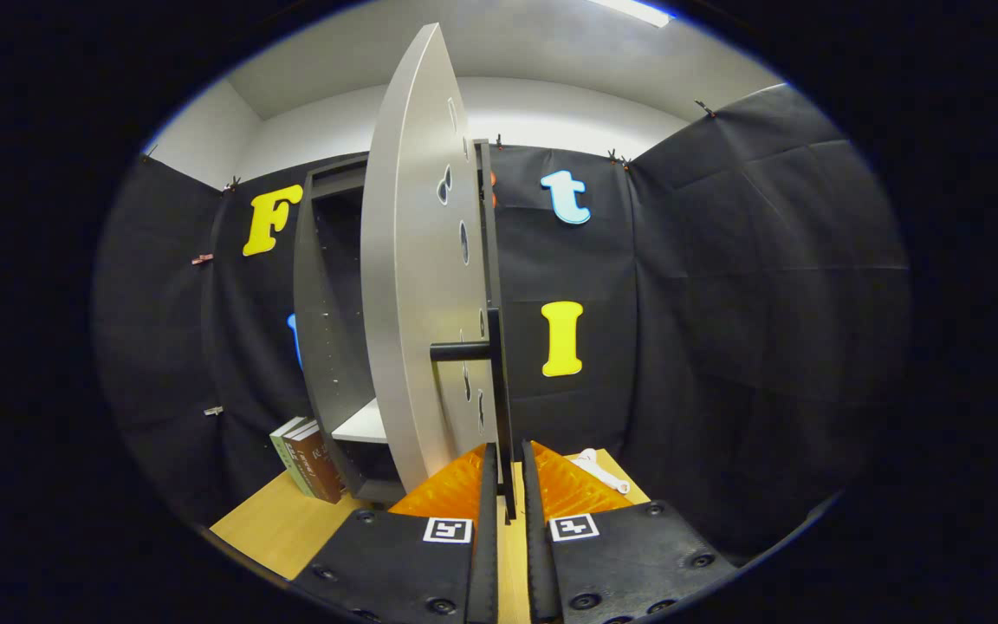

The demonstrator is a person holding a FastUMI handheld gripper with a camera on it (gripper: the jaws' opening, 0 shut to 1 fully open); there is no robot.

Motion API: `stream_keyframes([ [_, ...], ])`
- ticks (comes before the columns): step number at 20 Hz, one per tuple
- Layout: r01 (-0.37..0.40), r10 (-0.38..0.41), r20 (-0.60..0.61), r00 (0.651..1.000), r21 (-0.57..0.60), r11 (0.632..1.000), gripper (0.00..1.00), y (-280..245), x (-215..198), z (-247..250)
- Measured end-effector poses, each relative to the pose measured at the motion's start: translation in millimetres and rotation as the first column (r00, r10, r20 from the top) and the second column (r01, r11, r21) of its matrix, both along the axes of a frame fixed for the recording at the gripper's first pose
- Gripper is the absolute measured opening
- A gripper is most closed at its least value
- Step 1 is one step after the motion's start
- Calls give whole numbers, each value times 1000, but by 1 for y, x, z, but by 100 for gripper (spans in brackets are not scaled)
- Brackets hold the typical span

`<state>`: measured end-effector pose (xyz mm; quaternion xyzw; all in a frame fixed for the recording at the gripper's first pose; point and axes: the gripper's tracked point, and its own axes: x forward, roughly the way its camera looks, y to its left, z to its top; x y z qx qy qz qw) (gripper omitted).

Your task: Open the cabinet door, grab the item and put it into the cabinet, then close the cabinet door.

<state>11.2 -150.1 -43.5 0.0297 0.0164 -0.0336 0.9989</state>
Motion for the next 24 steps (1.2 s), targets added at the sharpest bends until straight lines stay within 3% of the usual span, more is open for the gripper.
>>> stream_keyframes([
  [8, 94, -92, 58, 994, -48, 994, 18, -19, -39, 9],
  [13, 74, -69, 91, 994, -58, 996, 18, 21, -58, 15],
  [20, 63, -63, -16, 998, -17, 998, 18, 108, -23, -30],
  [22, 59, -60, -63, 996, -22, 998, 48, 135, -11, -54],
  [24, 75, -76, -116, 990, -10, 997, 46, 153, 4, -81],
])
